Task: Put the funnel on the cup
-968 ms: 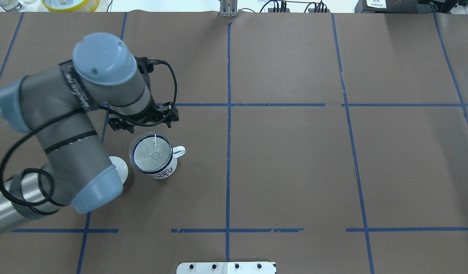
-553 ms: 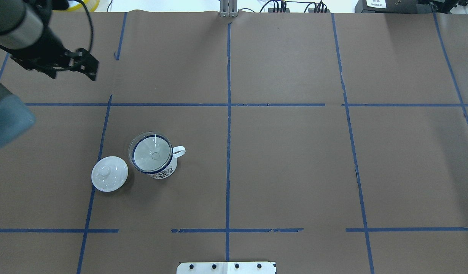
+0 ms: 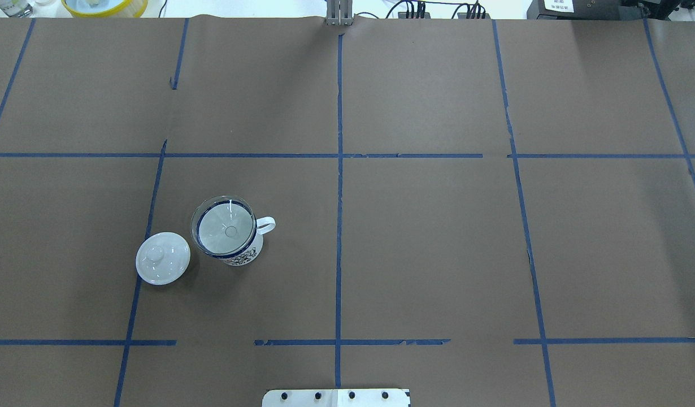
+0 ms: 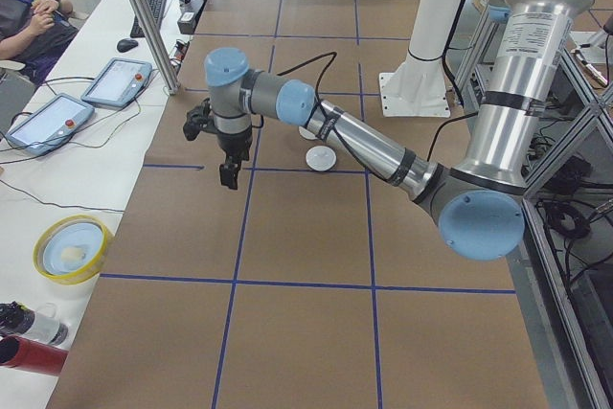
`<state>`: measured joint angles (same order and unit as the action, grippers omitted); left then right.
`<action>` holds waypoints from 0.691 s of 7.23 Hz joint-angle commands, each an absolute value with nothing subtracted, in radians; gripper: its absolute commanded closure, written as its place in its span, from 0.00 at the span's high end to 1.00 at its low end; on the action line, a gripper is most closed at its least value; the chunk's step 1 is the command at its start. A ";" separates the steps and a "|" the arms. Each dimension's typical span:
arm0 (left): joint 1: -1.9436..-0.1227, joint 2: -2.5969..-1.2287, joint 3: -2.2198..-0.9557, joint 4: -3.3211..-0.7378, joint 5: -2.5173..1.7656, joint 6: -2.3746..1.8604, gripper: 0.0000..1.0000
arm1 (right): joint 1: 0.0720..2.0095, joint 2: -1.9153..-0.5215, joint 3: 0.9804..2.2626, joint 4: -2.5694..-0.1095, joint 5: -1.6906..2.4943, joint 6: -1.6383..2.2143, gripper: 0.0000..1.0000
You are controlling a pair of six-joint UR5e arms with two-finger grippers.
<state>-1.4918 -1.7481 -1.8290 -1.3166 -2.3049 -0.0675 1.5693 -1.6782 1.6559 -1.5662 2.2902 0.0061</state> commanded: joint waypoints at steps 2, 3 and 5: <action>-1.575 -1.533 -1.702 -1.551 -2.354 0.089 1.00 | 1.569 -1.678 1.657 -1.566 2.290 0.006 1.00; -1.581 -1.478 -1.688 -1.628 -2.414 0.090 1.00 | 1.569 -1.678 1.657 -1.566 2.290 0.006 1.00; -1.583 -1.468 -1.693 -1.638 -2.421 0.083 1.00 | 1.569 -1.678 1.657 -1.566 2.290 0.006 1.00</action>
